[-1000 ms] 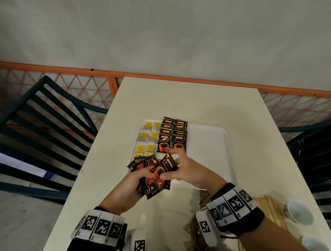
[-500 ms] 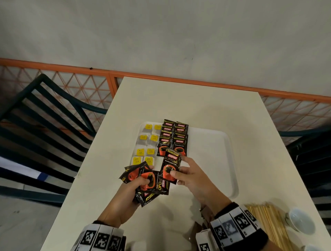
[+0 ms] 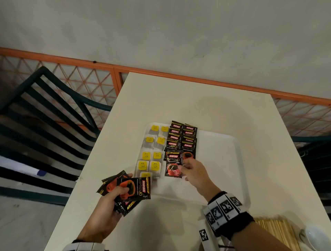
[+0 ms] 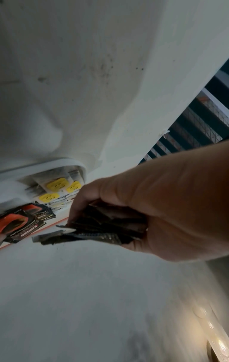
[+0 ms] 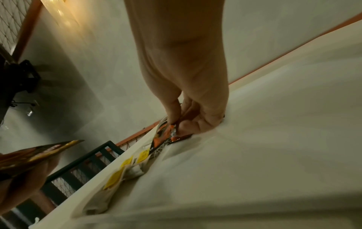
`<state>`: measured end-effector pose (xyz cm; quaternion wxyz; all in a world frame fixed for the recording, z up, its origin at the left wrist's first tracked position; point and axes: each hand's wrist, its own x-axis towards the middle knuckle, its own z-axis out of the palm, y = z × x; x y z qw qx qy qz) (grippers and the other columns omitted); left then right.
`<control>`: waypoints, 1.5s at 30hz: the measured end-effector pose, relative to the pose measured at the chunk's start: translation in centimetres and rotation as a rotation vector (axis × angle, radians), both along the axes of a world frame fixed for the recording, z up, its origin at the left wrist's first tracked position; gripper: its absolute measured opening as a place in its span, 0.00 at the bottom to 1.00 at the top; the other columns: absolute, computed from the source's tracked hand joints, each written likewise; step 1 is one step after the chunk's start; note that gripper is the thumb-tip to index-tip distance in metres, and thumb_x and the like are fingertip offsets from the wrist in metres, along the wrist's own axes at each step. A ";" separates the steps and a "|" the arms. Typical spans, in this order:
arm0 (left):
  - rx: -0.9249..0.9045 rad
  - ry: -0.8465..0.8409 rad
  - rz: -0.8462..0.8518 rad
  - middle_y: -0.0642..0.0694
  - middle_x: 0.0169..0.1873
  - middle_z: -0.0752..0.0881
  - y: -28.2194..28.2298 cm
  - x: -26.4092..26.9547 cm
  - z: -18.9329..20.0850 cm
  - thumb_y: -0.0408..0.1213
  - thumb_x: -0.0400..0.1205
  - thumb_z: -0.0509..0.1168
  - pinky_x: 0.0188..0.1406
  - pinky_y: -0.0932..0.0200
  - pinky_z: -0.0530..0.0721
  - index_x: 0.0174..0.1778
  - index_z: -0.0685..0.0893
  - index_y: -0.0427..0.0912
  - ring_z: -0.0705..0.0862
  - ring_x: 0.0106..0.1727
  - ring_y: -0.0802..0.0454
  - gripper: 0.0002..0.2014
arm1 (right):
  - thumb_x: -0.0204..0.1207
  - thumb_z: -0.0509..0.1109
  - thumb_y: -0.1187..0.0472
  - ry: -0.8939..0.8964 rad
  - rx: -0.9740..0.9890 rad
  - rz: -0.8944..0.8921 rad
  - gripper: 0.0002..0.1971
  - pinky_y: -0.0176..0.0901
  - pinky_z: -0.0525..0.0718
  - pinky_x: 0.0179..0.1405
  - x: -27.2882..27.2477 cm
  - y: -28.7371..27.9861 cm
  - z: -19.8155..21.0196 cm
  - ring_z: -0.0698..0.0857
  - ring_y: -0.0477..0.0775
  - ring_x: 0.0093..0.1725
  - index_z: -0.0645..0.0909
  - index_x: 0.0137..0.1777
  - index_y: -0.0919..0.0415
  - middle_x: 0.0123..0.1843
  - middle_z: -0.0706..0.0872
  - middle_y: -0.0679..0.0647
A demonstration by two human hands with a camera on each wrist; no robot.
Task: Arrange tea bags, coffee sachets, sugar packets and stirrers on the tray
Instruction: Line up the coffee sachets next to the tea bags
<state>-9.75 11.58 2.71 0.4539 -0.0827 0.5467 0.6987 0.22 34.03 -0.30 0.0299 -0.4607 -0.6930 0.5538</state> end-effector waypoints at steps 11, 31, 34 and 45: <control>-0.037 -0.070 -0.014 0.36 0.49 0.89 0.8 -0.5 -1.1 0.25 0.76 0.59 0.45 0.54 0.84 0.58 0.84 0.38 0.85 0.50 0.41 0.17 | 0.72 0.73 0.69 -0.014 0.069 -0.079 0.10 0.39 0.84 0.31 -2.0 0.9 -1.5 0.82 0.51 0.30 0.74 0.48 0.62 0.35 0.81 0.54; 0.079 -0.050 -0.038 0.37 0.46 0.91 3.0 0.2 -1.2 0.23 0.76 0.61 0.35 0.57 0.90 0.55 0.84 0.40 0.90 0.43 0.44 0.15 | 0.81 0.58 0.46 0.034 0.084 0.180 0.15 0.29 0.75 0.34 -0.6 -2.6 1.3 0.79 0.41 0.32 0.77 0.44 0.57 0.35 0.81 0.47; 0.080 -0.020 -0.002 0.40 0.45 0.91 4.0 0.2 -1.0 0.21 0.77 0.60 0.35 0.57 0.89 0.54 0.84 0.42 0.91 0.42 0.47 0.15 | 0.80 0.59 0.44 0.035 -0.175 0.322 0.16 0.30 0.78 0.33 0.1 -3.6 2.2 0.82 0.43 0.37 0.78 0.52 0.55 0.42 0.85 0.48; 0.016 0.003 -0.177 0.36 0.47 0.90 5.1 1.8 -1.0 0.31 0.72 0.68 0.47 0.47 0.88 0.58 0.83 0.41 0.89 0.47 0.42 0.17 | 0.78 0.65 0.69 0.410 -0.545 -0.037 0.08 0.40 0.85 0.40 0.7 -2.6 2.3 0.87 0.50 0.42 0.77 0.55 0.63 0.46 0.87 0.55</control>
